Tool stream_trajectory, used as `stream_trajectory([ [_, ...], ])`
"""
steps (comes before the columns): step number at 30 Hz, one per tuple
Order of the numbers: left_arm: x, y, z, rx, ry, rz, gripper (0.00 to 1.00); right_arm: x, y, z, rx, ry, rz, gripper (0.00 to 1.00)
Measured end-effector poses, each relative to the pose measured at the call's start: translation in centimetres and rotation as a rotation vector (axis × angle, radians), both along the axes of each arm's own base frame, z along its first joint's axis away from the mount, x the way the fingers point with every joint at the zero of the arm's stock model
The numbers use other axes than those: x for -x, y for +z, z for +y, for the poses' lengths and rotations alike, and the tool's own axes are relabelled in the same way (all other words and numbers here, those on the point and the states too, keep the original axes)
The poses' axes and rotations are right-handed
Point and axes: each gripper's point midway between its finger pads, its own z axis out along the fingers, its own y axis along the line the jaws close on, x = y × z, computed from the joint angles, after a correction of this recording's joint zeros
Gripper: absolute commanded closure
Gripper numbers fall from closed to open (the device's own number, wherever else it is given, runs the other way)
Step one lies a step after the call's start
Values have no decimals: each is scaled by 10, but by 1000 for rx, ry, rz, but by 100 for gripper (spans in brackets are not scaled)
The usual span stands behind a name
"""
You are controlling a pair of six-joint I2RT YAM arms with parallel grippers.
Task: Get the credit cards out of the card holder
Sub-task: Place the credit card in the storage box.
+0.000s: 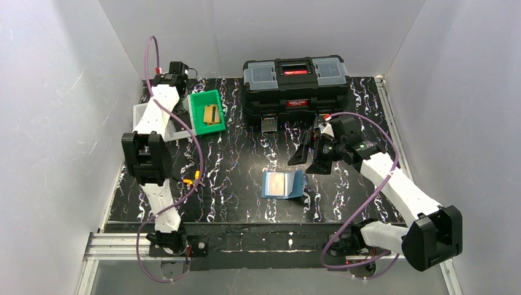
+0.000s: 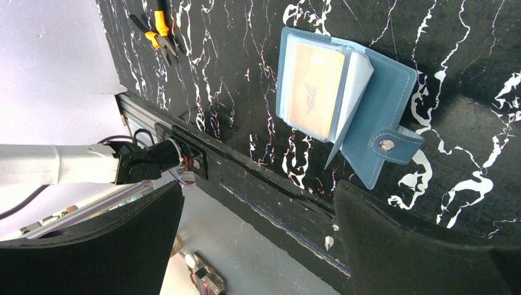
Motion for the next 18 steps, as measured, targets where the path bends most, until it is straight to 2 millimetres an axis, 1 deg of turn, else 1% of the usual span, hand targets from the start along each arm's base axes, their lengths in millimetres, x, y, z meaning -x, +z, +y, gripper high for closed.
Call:
stream_trajectory([
  [2, -11, -1, 15, -82, 20, 21, 100, 2, -1, -1, 5, 0, 7, 2],
  [5, -27, -2, 30, -173, 40, 35, 100, 4, -2, -2, 12, -3, 19, 2],
  [8, -34, -5, 41, -236, 54, 51, 100, 6, -5, -4, 23, -7, 33, 2],
  [11, -44, -4, 51, -298, 65, 56, 100, 9, -7, -7, 42, -15, 51, 2],
  [15, -57, -1, 63, -353, 80, 48, 100, 7, -1, -9, 54, -25, 55, 2],
  [18, -64, -3, 69, -375, 84, 50, 100, 3, 7, -7, 53, -32, 50, 2],
])
